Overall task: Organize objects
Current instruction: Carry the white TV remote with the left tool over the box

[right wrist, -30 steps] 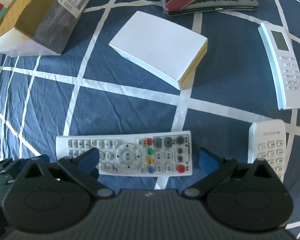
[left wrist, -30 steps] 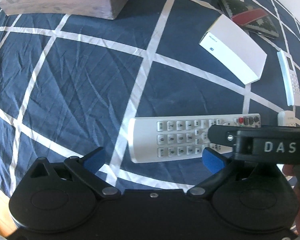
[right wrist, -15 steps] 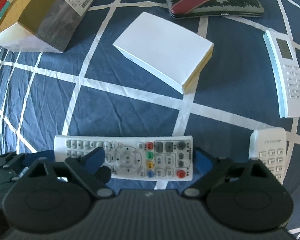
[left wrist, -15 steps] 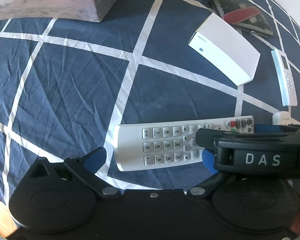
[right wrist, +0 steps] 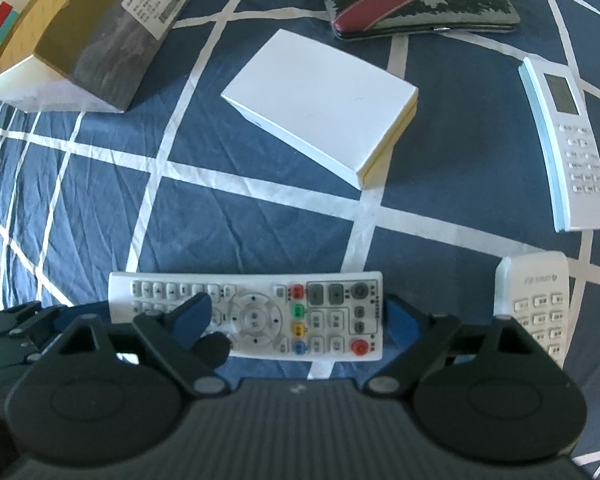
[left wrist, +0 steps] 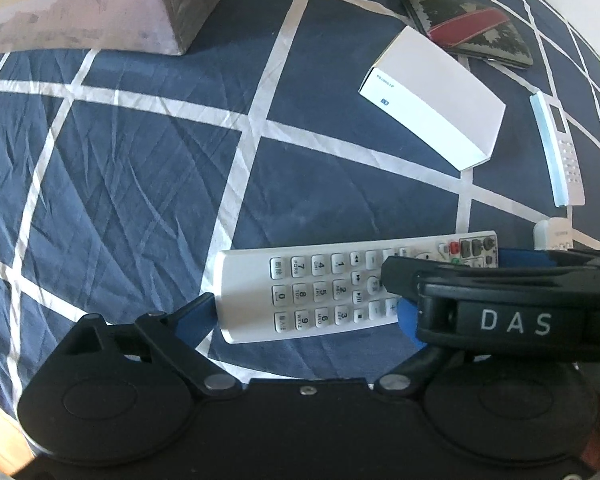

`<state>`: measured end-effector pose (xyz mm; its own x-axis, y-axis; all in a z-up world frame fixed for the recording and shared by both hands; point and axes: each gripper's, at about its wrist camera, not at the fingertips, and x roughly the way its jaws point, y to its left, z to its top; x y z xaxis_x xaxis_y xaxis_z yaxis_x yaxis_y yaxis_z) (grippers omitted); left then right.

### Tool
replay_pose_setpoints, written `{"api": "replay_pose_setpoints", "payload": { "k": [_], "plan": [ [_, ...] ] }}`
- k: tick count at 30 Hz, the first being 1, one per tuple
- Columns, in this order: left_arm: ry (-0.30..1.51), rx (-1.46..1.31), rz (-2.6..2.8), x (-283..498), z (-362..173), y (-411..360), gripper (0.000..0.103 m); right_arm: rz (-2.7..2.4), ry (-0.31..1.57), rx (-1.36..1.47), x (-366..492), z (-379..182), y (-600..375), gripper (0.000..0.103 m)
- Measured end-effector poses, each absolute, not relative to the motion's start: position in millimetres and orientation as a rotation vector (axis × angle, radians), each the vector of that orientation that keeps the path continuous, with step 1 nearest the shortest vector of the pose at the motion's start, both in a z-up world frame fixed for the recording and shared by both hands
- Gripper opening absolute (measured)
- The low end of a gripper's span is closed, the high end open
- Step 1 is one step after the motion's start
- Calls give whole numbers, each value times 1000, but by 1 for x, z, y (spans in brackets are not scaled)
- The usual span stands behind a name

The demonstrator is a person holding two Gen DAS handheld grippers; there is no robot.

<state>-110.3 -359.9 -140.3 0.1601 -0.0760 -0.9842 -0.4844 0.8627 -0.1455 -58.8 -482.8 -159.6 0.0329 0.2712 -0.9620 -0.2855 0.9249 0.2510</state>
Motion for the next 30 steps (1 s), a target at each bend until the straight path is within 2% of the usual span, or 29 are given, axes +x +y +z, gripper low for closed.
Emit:
{"api": "replay_pose_setpoints", "payload": {
  "k": [5,13,30],
  "plan": [
    [1397,-444,290,-105,-127,-352,96,404,1471,27,-59,-150,-482,91],
    [1372,-355,245,-52,-118,-331,96,356,1429,109,-51,-126,-472,91],
    [1326,-175,71,-25,-54,-234,96,199,1309,261,-31,-64,-400,91]
  ]
}}
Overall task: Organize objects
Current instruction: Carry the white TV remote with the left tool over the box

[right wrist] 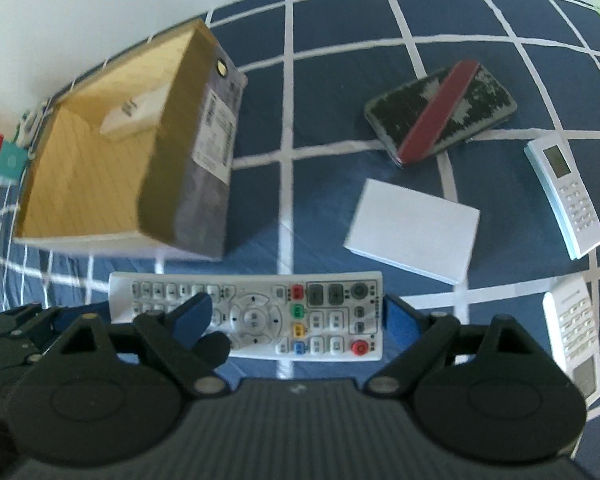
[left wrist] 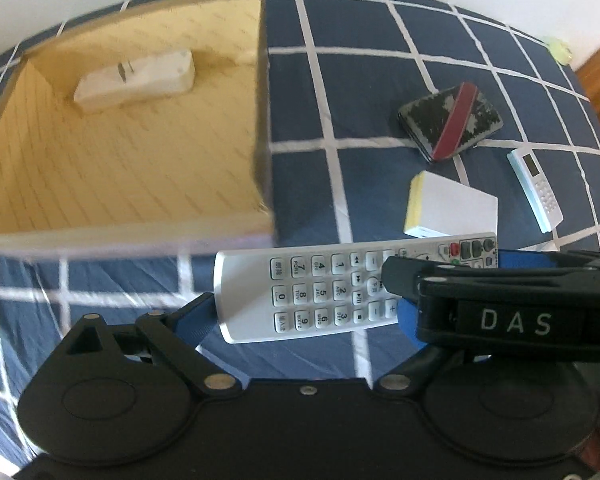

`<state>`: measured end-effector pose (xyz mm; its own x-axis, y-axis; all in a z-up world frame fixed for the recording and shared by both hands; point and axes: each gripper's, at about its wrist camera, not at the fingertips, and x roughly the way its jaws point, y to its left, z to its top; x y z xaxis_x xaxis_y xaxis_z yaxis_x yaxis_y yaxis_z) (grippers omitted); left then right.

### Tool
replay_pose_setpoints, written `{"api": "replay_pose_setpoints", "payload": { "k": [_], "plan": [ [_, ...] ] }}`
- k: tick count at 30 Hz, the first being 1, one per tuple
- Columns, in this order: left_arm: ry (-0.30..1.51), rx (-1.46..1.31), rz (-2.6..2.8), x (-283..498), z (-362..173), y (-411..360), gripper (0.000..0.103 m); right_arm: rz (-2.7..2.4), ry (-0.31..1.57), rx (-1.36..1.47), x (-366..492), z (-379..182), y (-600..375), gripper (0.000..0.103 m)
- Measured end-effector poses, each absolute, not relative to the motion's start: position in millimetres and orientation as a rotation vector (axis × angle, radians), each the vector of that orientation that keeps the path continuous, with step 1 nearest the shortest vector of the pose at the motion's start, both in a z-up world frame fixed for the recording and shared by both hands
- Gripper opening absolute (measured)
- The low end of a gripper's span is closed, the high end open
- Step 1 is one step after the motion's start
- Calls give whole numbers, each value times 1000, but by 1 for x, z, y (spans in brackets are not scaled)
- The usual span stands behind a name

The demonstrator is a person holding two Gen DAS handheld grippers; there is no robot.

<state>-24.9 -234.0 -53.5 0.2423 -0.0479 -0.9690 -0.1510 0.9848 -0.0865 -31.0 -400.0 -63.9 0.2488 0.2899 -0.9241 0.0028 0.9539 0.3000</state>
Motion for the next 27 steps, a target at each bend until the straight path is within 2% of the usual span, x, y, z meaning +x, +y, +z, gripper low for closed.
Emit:
{"api": "replay_pose_setpoints", "payload": {
  "k": [12,27],
  "plan": [
    [1287,-86,-72,-23,-26,-174,96,39,1235,365,-40,-31,-338,91],
    [1257,-133,-41,-7,-11,-93,96,46,1210,325,-7,-8,-258,91]
  ]
}}
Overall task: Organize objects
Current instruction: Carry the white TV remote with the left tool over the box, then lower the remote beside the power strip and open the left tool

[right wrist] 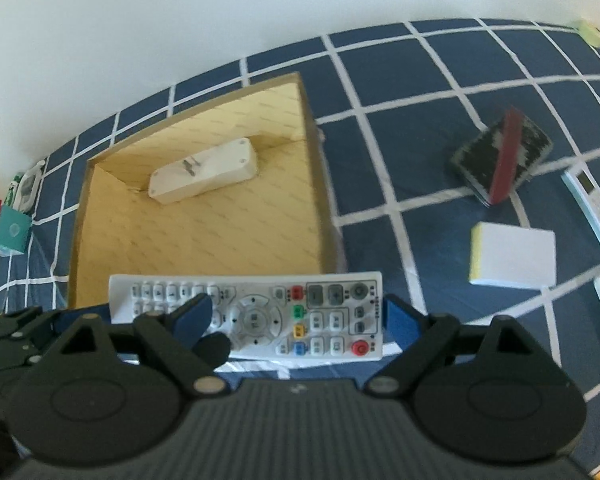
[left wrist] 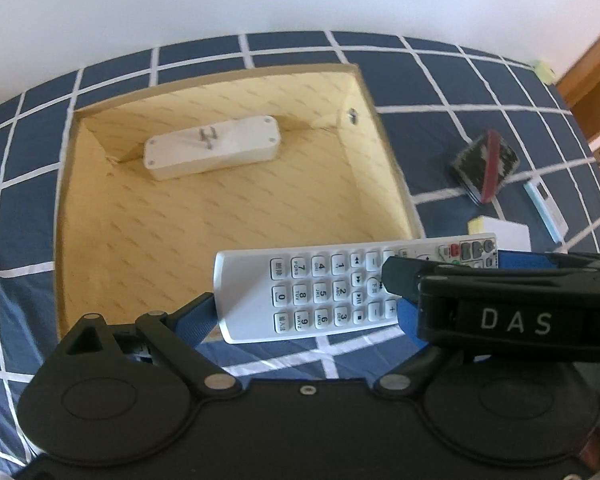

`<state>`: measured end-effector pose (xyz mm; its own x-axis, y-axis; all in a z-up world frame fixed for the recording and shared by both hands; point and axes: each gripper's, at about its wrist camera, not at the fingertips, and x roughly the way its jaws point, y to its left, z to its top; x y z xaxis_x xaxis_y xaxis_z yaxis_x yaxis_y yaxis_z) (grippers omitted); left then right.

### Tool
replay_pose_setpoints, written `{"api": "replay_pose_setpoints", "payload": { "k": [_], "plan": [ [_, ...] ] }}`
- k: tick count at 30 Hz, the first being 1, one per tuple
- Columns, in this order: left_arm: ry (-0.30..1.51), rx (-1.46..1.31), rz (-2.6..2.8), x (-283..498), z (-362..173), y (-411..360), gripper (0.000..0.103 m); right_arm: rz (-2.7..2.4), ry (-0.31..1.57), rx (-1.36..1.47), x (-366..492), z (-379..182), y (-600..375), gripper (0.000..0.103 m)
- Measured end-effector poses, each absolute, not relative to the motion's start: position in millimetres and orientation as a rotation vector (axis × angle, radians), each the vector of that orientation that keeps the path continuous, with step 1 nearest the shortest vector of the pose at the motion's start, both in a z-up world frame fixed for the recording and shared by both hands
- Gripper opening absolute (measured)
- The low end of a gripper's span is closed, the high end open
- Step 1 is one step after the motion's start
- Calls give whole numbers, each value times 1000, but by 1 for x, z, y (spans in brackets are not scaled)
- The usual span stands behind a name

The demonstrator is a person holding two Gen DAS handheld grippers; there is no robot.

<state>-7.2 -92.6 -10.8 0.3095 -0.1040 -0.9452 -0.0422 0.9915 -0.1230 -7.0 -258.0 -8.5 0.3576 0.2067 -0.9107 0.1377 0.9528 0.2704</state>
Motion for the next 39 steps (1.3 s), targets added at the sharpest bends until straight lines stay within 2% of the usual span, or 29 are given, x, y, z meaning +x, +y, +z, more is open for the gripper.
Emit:
{"api": "replay_pose_setpoints", "payload": {
  "k": [15,39],
  "plan": [
    [1280,-206,68,46,-36,-27,96,160,1248,256,80,-26,-210,91],
    [1377,-247,61,110,-125,27,95,182,1359,227,175,-120,-168,91]
  ]
}}
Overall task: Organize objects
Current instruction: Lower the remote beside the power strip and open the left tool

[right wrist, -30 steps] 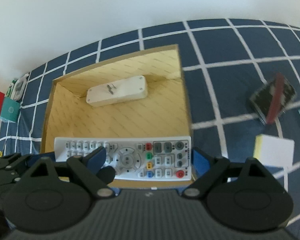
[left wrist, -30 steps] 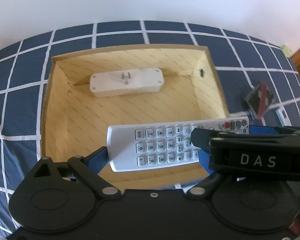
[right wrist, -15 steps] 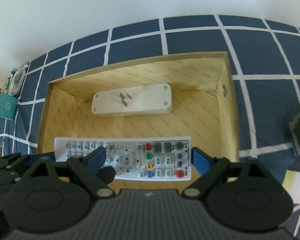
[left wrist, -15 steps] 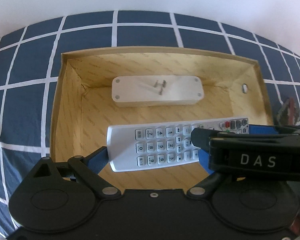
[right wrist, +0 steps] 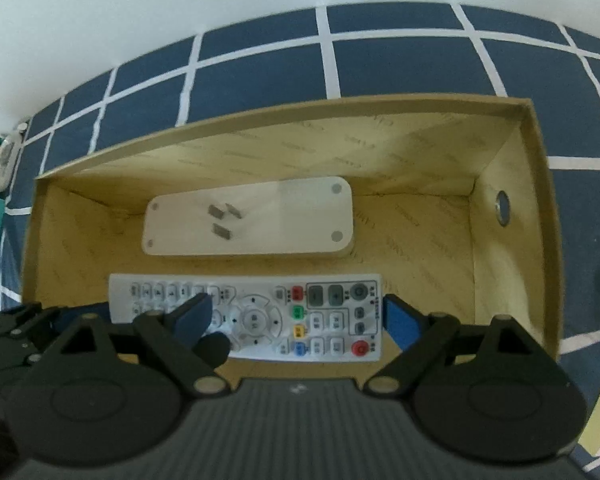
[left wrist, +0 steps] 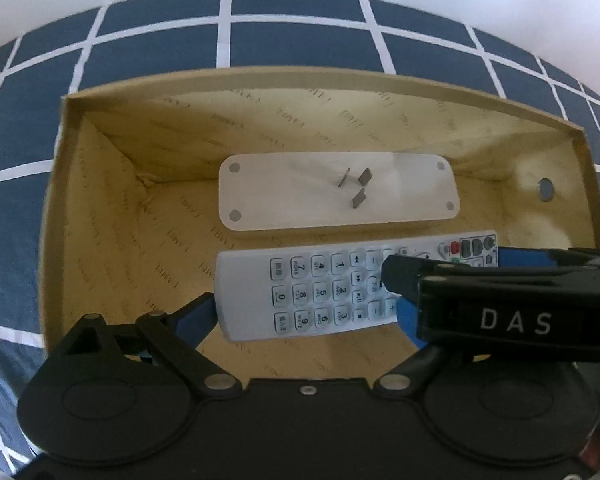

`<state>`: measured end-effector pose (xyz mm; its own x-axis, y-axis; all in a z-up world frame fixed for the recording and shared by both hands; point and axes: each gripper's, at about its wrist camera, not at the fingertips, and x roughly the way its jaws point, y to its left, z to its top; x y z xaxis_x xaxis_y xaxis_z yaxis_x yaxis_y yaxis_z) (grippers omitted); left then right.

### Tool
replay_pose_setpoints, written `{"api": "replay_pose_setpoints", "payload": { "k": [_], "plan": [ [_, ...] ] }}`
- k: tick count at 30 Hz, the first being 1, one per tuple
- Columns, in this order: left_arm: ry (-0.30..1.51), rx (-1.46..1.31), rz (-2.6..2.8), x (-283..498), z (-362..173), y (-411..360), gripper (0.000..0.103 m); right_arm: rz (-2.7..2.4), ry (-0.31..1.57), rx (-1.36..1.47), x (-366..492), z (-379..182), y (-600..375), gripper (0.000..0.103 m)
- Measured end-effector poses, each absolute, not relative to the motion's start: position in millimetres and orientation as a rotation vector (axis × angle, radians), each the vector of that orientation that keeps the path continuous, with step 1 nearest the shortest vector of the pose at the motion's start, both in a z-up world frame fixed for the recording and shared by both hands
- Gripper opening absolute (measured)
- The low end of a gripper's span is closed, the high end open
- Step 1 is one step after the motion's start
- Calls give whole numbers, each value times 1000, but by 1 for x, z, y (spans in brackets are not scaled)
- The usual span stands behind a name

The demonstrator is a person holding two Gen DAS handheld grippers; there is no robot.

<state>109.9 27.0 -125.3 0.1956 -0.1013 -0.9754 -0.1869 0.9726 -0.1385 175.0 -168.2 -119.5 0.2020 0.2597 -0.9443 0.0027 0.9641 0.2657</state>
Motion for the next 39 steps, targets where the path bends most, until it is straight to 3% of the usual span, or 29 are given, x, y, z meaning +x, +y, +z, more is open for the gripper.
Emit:
{"api": "replay_pose_setpoints", "payload": {
  "k": [26,39],
  "plan": [
    [1411,-264,44,113,-142,45,97,153,1405,228,195,-149,-160,92],
    [1339,-269,36,84,-86,24,100,159,1353,214,173,-102,-168,92]
  ]
}}
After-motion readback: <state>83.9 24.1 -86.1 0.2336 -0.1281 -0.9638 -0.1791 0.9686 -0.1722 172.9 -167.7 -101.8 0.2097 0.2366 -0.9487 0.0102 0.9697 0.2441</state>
